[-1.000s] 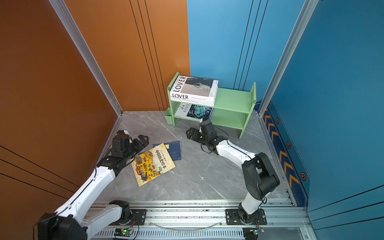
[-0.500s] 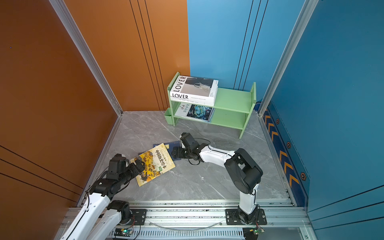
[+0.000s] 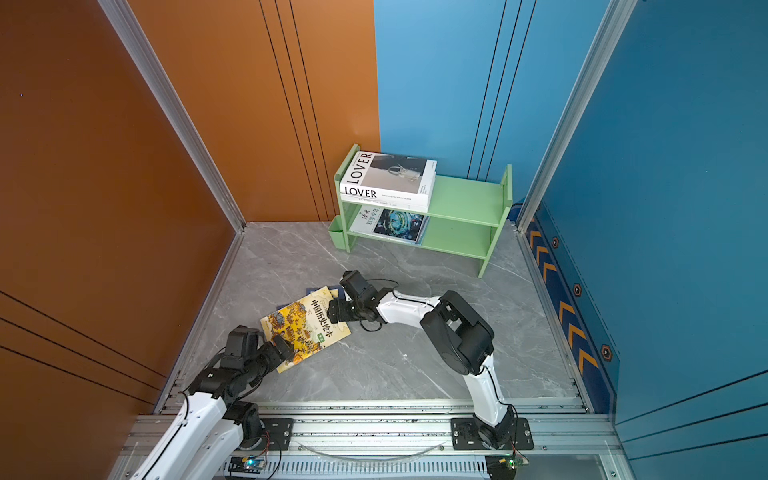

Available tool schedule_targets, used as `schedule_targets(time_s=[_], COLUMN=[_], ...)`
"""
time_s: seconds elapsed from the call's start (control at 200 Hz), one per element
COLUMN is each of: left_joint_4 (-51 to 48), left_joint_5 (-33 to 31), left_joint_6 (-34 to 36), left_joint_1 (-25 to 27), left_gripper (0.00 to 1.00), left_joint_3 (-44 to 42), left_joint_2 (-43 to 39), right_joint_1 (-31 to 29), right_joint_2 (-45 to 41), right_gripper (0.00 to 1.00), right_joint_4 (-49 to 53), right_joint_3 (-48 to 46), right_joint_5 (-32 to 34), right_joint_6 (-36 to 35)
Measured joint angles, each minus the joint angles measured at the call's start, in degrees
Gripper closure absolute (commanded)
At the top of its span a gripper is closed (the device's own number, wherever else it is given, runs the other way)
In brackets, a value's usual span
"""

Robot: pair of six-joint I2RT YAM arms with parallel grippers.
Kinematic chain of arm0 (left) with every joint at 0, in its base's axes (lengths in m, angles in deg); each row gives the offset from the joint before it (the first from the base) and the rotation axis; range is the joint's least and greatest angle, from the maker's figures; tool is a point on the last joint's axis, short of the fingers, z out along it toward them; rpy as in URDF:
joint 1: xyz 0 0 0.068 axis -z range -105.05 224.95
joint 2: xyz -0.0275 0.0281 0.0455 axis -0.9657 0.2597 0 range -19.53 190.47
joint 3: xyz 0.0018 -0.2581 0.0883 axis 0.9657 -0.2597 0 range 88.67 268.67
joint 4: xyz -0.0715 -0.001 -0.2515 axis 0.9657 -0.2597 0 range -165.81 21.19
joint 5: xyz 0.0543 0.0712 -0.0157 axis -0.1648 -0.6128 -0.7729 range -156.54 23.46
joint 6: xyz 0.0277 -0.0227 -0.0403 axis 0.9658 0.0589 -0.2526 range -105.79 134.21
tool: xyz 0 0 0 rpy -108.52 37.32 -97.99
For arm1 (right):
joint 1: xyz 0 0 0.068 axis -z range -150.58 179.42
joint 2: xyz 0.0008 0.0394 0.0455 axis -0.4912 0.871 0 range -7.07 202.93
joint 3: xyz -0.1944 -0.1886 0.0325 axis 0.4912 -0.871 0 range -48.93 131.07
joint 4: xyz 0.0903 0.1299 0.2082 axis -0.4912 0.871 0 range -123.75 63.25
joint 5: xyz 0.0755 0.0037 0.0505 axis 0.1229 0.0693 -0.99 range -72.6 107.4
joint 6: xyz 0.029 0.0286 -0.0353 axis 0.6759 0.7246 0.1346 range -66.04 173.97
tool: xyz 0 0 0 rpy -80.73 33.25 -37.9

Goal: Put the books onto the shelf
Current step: 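Move both grippers down to the yellow history picture book's edges, then grasp the yellow picture book's edges with both grippers and lift it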

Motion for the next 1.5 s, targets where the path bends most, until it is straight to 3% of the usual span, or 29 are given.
schedule_targets(time_s=[0.32,0.511,0.646,0.851,1.026,1.136,1.502], left_joint_4=[11.5,16.1,19.3,22.1,23.3,23.7,24.1], left_joint_5=[4.7,7.0,8.5,10.4,11.2,11.5,12.4], left_joint_6=[-4.1,-5.7,-6.1,-6.1,-6.1,-6.1,-6.1], left_joint_1=[0.0,-0.1,-0.1,-0.1,-0.1,-0.1,-0.1], left_gripper=[0.01,0.01,0.01,0.00,0.00,0.00,0.01], left_joint_3=[-3.5,-4.3,-4.3,-4.3,-4.0,-3.7,-2.6], left_joint_2=[0.8,2.0,3.9,5.8,6.1,7.1,8.3], right_joint_1=[0.2,3.1,5.3,5.7,5.7,5.7,5.8], right_joint_2=[2.7,2.8,2.4,-1.7,-5.5,-6.2,-6.2], right_gripper=[0.22,0.27,0.38,0.58,0.51,0.53,0.81], right_joint_4=[-4.7,-15.3,-22.9,-23.6,-23.6,-25.0,-24.9], right_joint_3=[1.3,-3.6,-7.8,-9.4,-9.9,-11.1,-11.6], right_joint_5=[-7.5,-16.9,-20.6,-21.0,-20.8,-21.1,-20.4], right_joint_6=[2.1,9.9,16.6,19.5,19.7,20.9,22.0])
